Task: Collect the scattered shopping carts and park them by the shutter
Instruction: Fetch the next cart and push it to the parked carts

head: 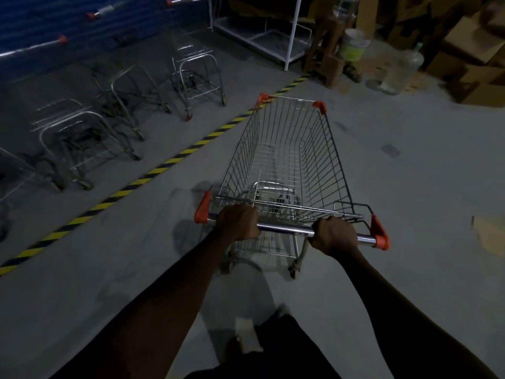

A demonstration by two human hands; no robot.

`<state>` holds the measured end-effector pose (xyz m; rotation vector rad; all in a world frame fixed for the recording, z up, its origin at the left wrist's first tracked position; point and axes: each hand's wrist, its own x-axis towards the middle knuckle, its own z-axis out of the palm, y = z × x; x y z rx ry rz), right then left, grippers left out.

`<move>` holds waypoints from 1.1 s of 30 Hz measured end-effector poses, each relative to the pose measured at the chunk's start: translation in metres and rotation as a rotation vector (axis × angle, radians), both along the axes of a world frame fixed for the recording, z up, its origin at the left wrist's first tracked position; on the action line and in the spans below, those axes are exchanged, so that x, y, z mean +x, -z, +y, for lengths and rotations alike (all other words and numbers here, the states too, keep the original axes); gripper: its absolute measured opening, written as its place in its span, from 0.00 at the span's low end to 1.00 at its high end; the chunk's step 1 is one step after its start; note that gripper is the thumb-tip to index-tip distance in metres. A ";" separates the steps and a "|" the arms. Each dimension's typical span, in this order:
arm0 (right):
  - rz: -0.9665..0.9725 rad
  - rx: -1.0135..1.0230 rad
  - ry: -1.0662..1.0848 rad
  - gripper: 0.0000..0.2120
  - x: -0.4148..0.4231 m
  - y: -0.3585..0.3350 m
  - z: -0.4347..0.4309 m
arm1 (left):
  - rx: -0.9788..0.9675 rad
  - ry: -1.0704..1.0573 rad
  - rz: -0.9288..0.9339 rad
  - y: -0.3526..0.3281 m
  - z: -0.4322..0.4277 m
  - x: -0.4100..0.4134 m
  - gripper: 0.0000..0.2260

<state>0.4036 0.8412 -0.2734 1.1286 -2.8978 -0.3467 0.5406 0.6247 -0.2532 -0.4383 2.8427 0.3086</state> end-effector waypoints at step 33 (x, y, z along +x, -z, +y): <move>-0.127 -0.050 -0.073 0.14 -0.556 -0.008 -0.400 | -0.015 -0.107 0.020 -0.004 -0.387 -0.551 0.17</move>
